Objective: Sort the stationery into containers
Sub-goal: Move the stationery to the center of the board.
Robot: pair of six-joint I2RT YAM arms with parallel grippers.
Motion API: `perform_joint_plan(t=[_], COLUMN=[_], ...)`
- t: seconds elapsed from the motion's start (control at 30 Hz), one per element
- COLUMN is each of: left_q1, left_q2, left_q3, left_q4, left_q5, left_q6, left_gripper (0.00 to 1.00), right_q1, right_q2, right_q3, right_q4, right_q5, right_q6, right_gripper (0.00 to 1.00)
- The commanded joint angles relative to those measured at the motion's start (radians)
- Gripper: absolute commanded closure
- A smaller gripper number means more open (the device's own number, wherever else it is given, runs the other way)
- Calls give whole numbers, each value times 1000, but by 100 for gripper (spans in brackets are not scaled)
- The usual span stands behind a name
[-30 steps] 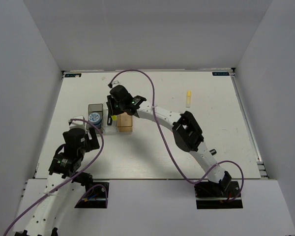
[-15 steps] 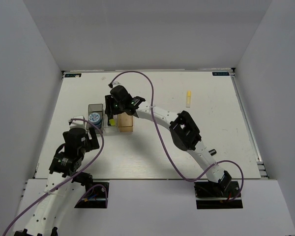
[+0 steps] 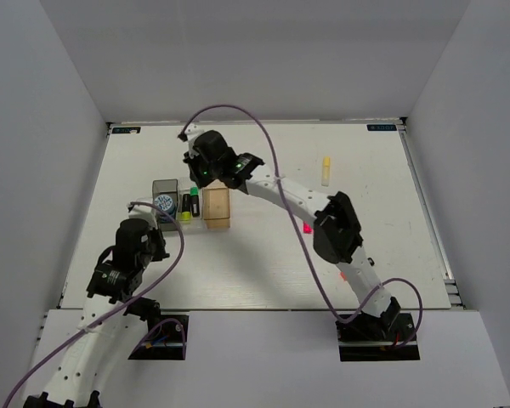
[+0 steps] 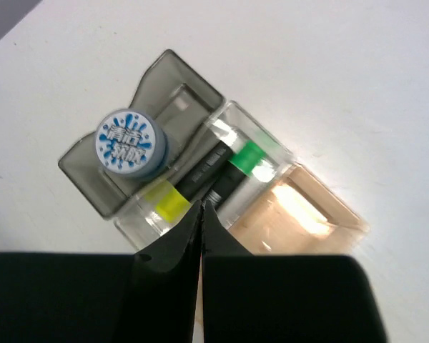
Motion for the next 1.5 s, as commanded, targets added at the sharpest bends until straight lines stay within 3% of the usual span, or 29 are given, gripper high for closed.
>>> perform_joint_plan(t=[0.0,0.03,0.1,0.17,0.2,0.23,0.27,0.3,0.33,0.37,0.4,0.47,0.63,0.67,0.7,0.8,0.97,1.2,1.47], left_q1=[5,4,-16,-45,-114,-145,-209,-282,-322,-403,-473,-551,-648,-656,-666,-679,-680,-709,-748], left_q2=[64,123,168,233,301,328,354,457,498,544,689,839,1192,1233,1347,1448,1635,1704,1764], left_q3=[26,47,77,100,135,149,164,230,261,326,400,523,801,840,968,1116,1284,1307,1335], left_q4=[119,133,191,216,247,253,259,256,238,226,201,157,172,161,135,71,55,135,195], left_q5=[228,329,379,420,411,399,341,325,307,237,215,160,131,115,100,80,43,-40,-112], left_q6=[-49,-66,-120,-138,-137,-134,-129,-122,-96,-89,-82,-71,-129,-157,-161,-214,-295,-365,-415], left_gripper=[100,100,100,100,96,90,71,64,56,36,27,19,20,21,26,37,37,27,26], right_q1=[-54,-72,-152,-213,-235,-290,-304,-319,-366,-382,-411,-465,-564,-577,-580,-624,-719,-782,-821], right_q2=[-228,-324,-410,-512,-535,-560,-613,-630,-644,-688,-707,-785,-932,-998,-1020,-1128,-1190,-1216,-1251], right_q3=[-134,-173,-314,-375,-477,-506,-553,-587,-618,-638,-676,-750,-920,-941,-1030,-1138,-1271,-1282,-1276], right_q4=[-48,-88,-119,-176,-186,-232,-248,-297,-323,-361,-392,-406,-418,-400,-388,-325,-248,-262,-271], right_q5=[157,164,187,196,199,190,164,153,140,108,92,60,107,113,129,141,100,26,-3], right_q6=[-205,-194,-115,-91,-91,-93,-96,-102,-100,-103,-105,-110,-171,-218,-232,-255,-228,-202,-191], right_gripper=[100,100,100,75,58,50,46,44,52,66,96,100,97,84,55,36,35,35,35])
